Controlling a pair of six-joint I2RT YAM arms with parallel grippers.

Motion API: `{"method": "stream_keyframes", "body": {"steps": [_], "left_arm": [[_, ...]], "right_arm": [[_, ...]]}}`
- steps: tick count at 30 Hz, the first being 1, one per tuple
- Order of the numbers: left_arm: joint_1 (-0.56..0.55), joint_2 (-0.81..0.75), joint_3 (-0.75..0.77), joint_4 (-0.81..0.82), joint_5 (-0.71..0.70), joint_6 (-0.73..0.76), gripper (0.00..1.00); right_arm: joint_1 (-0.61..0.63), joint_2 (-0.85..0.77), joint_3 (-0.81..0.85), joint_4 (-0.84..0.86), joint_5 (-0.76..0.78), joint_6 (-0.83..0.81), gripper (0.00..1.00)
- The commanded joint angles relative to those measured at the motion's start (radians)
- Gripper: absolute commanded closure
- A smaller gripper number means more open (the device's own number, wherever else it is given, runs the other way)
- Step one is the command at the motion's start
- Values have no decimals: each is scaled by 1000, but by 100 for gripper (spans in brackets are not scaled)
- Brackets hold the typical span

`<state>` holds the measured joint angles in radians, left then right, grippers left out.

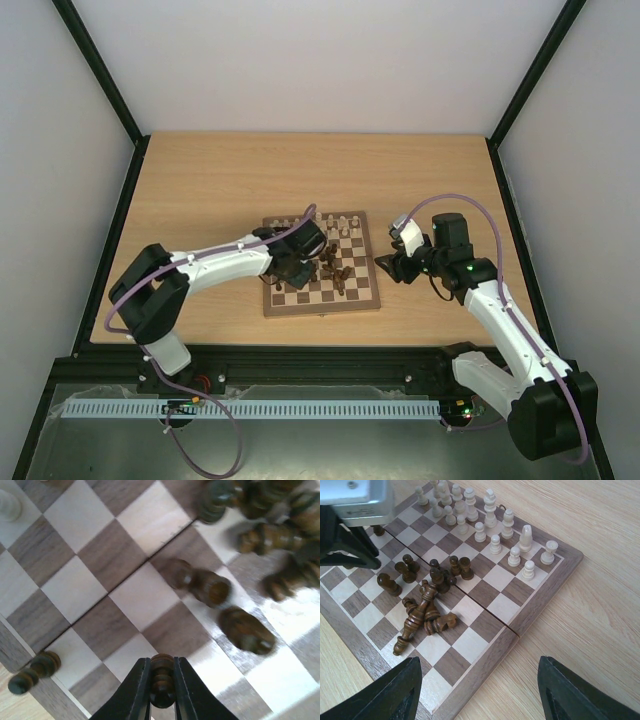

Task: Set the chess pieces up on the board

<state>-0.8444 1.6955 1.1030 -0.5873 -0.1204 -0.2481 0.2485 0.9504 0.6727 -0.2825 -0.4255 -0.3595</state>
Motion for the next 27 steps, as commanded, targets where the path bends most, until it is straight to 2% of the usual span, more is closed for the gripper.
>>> {"method": "stream_keyframes", "body": {"steps": [1,13,24,27], "left_arm": [[-36,-72,-11,-94,9,16,88],[-64,-59,-52,-102,40,16,88],[-67,-9,-33,-103,-5,14,88],[-67,-7,-36,-103,-8,11,84]], "right_arm": [[-4,4,-12,-16,-21,-15,36],[-4,13,-10,-18,-29,-16,36],[-4,14,-10,-19,-28,-16,35],[-3,14,-10,-19,-27,-18,35]]}}
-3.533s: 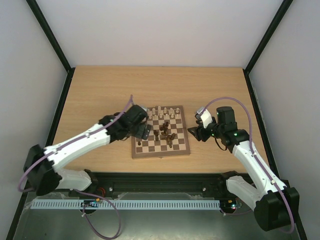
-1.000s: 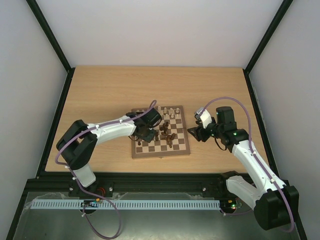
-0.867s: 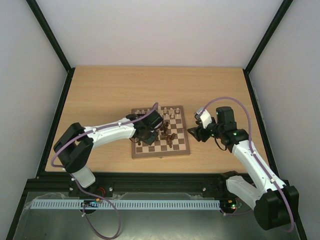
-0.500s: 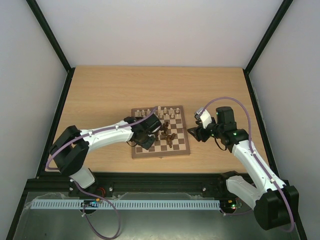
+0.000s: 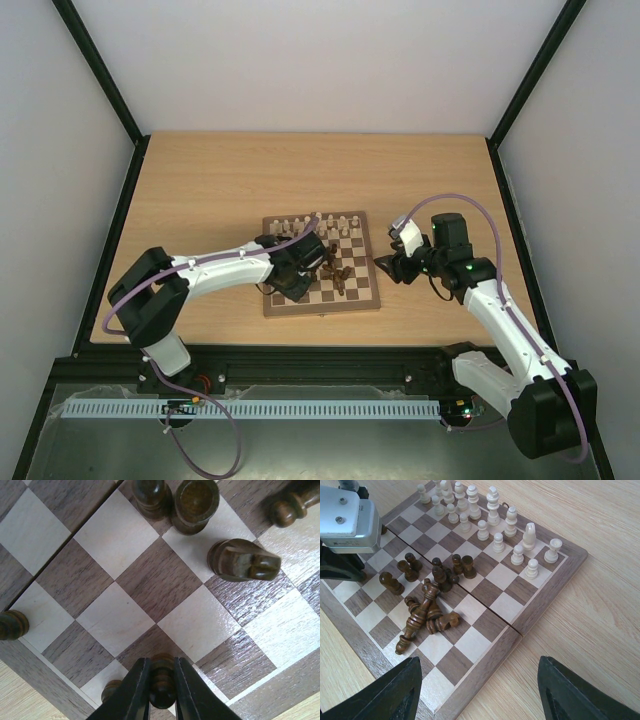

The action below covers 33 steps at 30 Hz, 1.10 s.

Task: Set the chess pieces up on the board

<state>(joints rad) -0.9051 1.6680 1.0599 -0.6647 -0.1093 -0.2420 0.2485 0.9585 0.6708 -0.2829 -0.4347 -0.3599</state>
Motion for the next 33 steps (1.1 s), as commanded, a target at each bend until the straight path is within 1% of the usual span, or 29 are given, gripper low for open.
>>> {"method": "stream_keyframes", "body": {"steps": [1,12,15,17,21,27,30,33], "left_arm": [[-7,21,7,-27,-20,4,83],[-7,3,2,-23,-25,4,83],[-6,2,3,-23,-25,4,81],[-6,-4,8,-24,-19,8,77],[-7,-45,23,-33,-19,11,63],[-1,-141,56,-34,-35,10,54],[27,-209,56,7,-72,11,50],[96,-303,2,116,-106,16,41]], "right_arm": [[-3,7,-8,-19,-18,-17,36],[-3,6,-8,-19,-13,-16,35],[-3,6,-8,-19,-12,-16,35],[-3,7,-8,-19,-13,-17,35],[-3,8,-9,-19,-14,-17,35],[-3,20,-10,-18,-18,-16,35],[-3,26,-4,-11,-35,-2,35],[24,36,29,-25,-76,11,35]]}}
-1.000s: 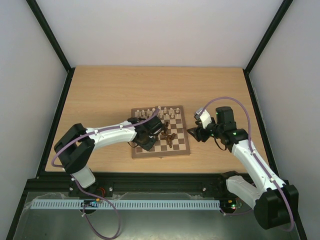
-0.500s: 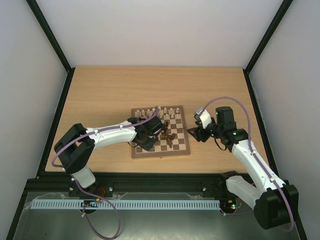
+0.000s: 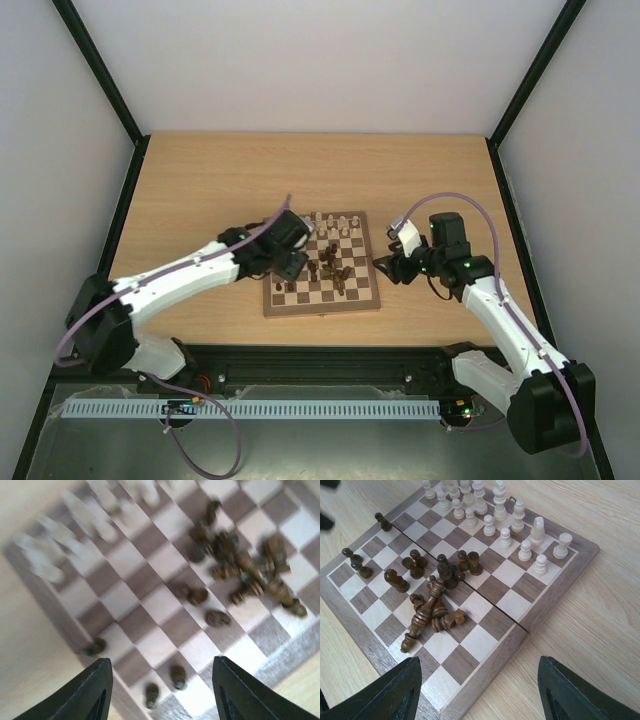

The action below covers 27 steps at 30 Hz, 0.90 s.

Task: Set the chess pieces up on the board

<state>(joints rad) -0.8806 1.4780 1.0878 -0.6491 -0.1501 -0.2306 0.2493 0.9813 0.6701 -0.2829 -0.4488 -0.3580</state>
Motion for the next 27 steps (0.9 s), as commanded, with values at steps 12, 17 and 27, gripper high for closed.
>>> {"method": "stream_keyframes", "body": {"steps": [12,17,27], "left_arm": [[273,-472,-285,331,-150,-6,26],[273,-468,-278,294,-320,-44,26],[274,-522,-291,297,-394,-58,25]], "right_arm": [[297,322,282,-116,-5,31,45],[407,480,397,-137,88,72,51],[528,707,545,-211,203,88,62]]}}
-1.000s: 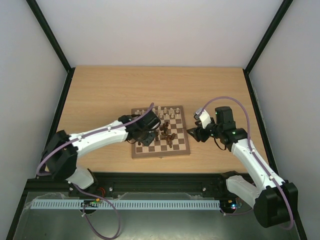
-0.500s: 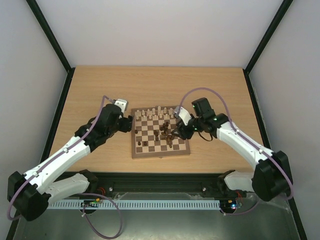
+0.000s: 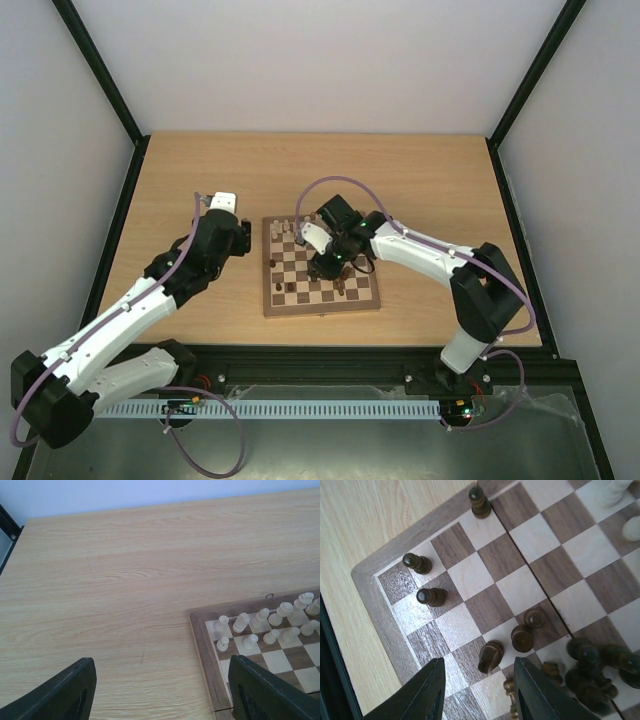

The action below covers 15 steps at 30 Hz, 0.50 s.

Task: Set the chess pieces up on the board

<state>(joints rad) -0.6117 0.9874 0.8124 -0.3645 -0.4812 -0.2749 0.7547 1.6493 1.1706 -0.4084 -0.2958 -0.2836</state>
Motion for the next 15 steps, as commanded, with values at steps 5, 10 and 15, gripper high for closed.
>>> {"method": "stream_keyframes", "body": {"steps": [5,10,15], "left_arm": [[6,-25,-17,12,-47,-16,24],[5,-22,-15,11,-41,-15,24],[5,-27,-17,12,-40,-15,23]], "right_arm": [[40,69,38,-70,55,21,63],[44,110,47,-76,67,24,67],[49,130,52,-80,57,27,73]]}}
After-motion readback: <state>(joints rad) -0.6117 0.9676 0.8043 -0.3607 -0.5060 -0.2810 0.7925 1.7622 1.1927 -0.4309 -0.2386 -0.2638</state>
